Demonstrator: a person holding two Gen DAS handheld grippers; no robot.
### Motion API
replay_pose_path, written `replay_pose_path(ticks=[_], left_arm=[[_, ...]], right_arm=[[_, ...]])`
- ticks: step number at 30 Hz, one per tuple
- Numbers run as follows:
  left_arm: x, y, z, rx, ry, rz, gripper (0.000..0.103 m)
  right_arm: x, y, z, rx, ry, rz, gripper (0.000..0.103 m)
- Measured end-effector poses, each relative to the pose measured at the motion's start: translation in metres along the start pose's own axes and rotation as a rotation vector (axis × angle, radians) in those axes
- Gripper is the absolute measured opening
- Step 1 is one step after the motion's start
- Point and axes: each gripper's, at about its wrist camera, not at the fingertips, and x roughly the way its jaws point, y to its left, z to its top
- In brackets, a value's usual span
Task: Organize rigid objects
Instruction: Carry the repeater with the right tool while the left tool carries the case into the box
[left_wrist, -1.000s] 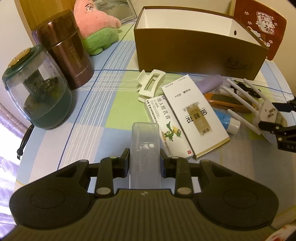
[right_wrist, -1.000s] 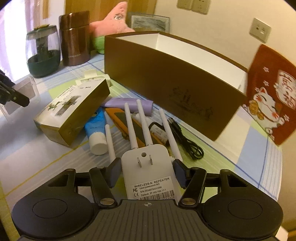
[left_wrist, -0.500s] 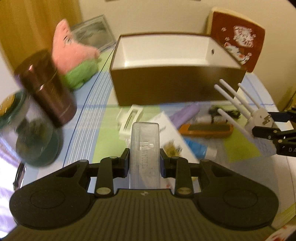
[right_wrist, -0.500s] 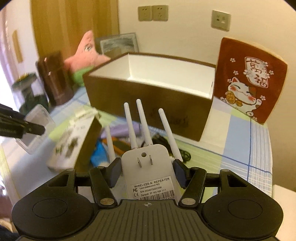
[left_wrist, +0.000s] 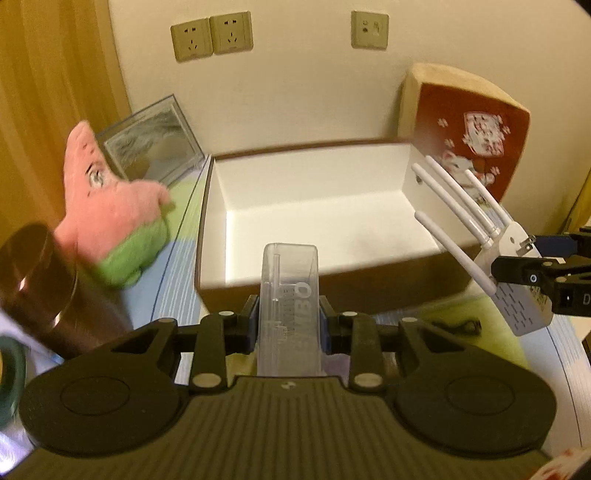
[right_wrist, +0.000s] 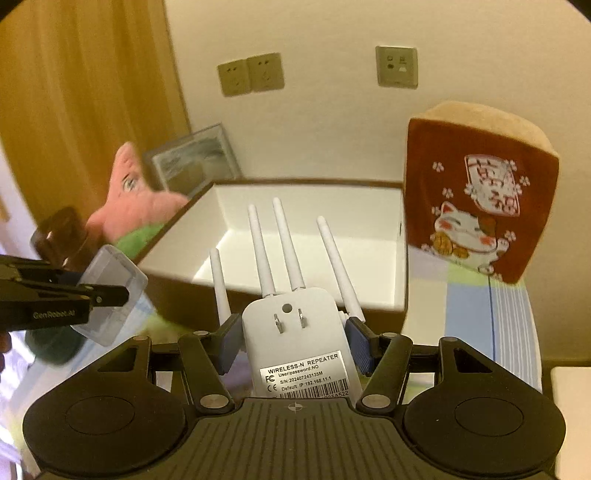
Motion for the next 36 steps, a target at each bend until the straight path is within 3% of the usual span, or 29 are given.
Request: replay_pose_path(ticks=[10,17,28,36], left_arm=[[0.057,0.027,0.056,0.016,-0.010,0.011,0.027],[0.098,0.039,0.074,0.009,0.026,0.004,0.027],[0.156,0.045,0.071,0.021,0.110,-0.009,0.027],[0.178,0.046,0.065,0.028,0.151,-0.024,0.027]], right_arm=[[0.053,-0.012,0.055,0.060,-0.007,-0.064,0.057],[0.097,-0.029,0.076,0.123,0.025,-0.113,0.057],[0.165,-0.039,0.058,0.180,0.186,-0.232,0.057],[0.188,-0.035,0.041,0.152,0.270,-0.306,0.057]])
